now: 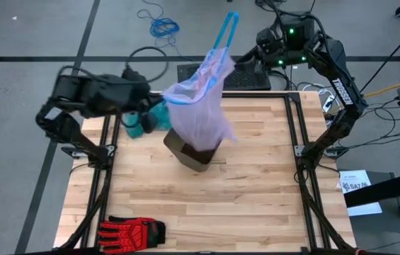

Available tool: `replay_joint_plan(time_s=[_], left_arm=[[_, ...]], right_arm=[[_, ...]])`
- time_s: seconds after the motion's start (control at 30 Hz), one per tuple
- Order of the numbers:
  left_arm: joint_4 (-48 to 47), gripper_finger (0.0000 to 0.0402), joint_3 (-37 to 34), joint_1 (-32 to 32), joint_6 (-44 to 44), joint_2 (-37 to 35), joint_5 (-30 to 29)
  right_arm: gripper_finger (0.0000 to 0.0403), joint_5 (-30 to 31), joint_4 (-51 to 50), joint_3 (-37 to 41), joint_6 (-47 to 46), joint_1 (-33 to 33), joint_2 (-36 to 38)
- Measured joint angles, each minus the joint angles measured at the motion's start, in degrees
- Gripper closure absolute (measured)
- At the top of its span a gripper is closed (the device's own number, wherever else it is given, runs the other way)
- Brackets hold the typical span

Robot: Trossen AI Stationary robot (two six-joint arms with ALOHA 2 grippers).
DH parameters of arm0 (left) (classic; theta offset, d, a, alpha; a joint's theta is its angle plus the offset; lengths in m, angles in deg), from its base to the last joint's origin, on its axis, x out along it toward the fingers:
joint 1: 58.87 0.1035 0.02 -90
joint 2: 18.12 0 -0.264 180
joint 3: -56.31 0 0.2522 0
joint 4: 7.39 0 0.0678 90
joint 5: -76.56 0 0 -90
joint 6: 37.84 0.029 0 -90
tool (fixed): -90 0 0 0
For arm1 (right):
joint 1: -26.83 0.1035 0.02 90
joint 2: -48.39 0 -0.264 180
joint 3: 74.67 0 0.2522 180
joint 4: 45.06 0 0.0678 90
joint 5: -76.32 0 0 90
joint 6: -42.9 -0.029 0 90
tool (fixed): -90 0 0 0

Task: Place trash/remove bag and relplace
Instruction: Remove the pink trash bag from the black trash bin

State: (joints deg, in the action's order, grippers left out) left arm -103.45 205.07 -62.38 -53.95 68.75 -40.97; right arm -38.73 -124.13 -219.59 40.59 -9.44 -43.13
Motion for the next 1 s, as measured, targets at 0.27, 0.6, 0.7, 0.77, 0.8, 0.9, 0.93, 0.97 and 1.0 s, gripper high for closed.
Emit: replay_joint_plan(time_s=[0.27, 0.6, 0.7, 0.77, 0.8, 0.9, 0.93, 0.97, 1.0], left_arm=[[3.2, 0.0401, 0.0, 0.0, 0.4, -4.3, 11.2], [5.1, 0.0401, 0.0, 0.0, 0.4, -4.5, 19.9], [7.0, 0.0401, 0.0, 0.0, 0.8, -4.3, 23.1], [9.7, 0.0401, 0.0, 0.0, 1.9, -4.4, 25.6], [11.2, 0.0401, 0.0, 0.0, 2.1, -4.5, 26.9], [15.0, 0.0401, 0.0, 0.0, 3.3, -5.0, 30.1], [15.5, 0.0401, 0.0, 0.0, 3.5, -5.3, 30.7], [15.7, 0.0401, 0.0, 0.0, 3.5, -5.4, 30.8], [16.0, 0.0401, 0.0, 0.0, 3.5, -5.5, 30.8]], right_arm=[[0.0339, -7.9, 0.9, 0.0, -1.9, 2.5, 1.3], [0.0339, -0.6, 7.7, 0.0, -7.4, 19.0, -0.6], [0.0339, 8.4, 11.6, 0.0, -7.5, 24.7, -2.2], [0.0339, 14.1, 13.8, 0.0, -7.9, 27.8, -3.4], [0.0339, 16.9, 14.7, 0.0, -8.1, 29.5, -4.0], [0.0331, 24.8, 16.6, 0.0, -8.0, 33.8, -6.0], [0.0324, 27.1, 17.4, 0.0, -8.0, 35.1, -6.4], [0.0316, 29.3, 18.2, 0.0, -8.2, 36.4, -6.8], [0.0304, 31.4, 18.8, 0.0, -8.8, 37.7, -7.2]])
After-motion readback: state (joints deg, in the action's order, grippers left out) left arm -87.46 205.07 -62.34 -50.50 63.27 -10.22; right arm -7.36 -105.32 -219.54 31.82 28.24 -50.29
